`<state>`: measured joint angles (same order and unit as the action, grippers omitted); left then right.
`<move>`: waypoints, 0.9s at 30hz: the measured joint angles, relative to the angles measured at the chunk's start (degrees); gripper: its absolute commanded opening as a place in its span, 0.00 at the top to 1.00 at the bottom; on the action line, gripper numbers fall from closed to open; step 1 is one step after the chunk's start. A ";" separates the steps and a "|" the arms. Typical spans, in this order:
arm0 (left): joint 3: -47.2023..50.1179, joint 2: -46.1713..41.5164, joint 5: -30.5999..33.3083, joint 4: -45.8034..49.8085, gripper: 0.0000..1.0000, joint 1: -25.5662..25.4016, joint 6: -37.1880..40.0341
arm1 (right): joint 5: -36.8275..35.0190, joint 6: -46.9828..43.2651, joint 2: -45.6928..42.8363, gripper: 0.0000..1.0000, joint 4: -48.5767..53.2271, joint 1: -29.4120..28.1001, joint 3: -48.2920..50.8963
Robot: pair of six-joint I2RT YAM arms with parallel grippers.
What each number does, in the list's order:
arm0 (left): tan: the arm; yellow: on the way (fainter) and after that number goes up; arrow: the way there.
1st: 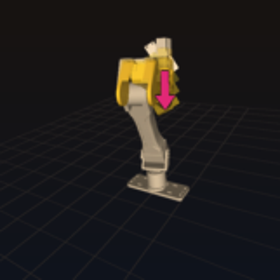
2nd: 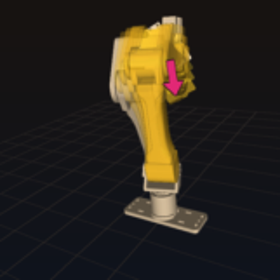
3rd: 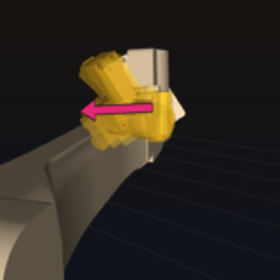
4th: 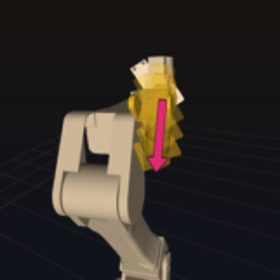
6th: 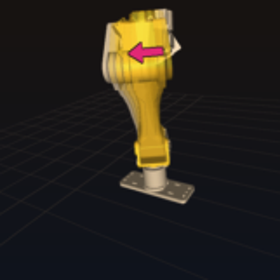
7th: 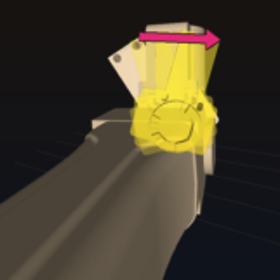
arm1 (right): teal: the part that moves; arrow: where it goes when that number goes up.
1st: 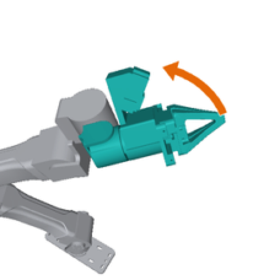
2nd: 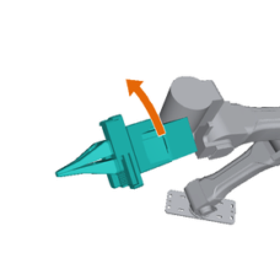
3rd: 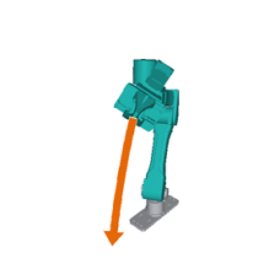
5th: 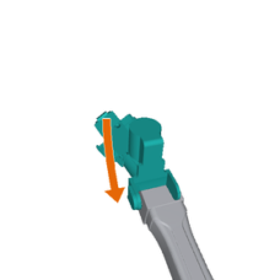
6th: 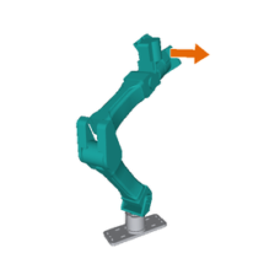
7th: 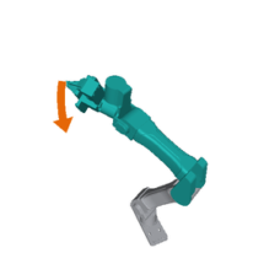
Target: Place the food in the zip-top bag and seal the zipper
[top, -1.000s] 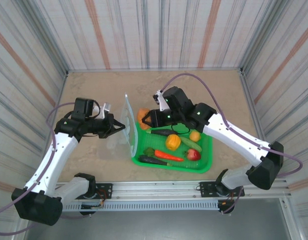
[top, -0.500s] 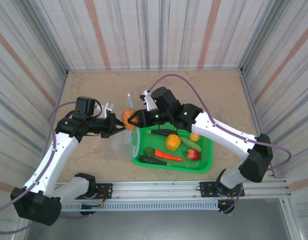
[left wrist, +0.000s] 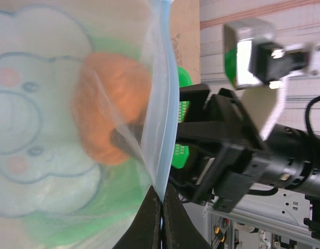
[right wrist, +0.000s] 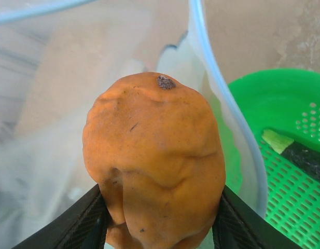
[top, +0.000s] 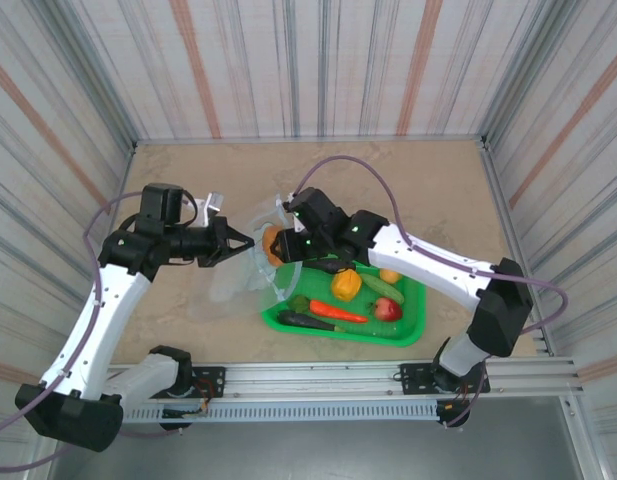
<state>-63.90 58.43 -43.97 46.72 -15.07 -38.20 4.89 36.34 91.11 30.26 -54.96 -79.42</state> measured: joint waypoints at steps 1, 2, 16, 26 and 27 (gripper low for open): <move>0.00 0.00 0.02 0.09 1.00 0.00 0.07 | 0.00 0.00 0.66 0.57 0.13 -0.39 -0.28; 0.00 0.00 0.02 0.17 1.00 0.00 0.17 | 0.04 0.02 1.05 0.56 0.07 -0.74 -0.42; 0.00 -0.26 2.16 1.60 1.00 -0.04 1.27 | 2.21 -0.94 5.01 0.21 0.59 -2.86 -5.81; 1.55 -0.26 4.66 1.62 1.00 2.60 2.40 | 3.91 -1.73 -2.49 0.29 -1.01 -2.16 -4.81; 1.92 -0.26 4.76 1.64 1.00 2.99 2.38 | 3.91 -1.88 -3.82 0.30 -1.07 -1.90 -4.35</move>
<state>-61.98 58.17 -39.20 48.36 -12.08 -35.81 8.80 34.46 87.29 29.19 -56.86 -83.77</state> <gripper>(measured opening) 0.054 0.717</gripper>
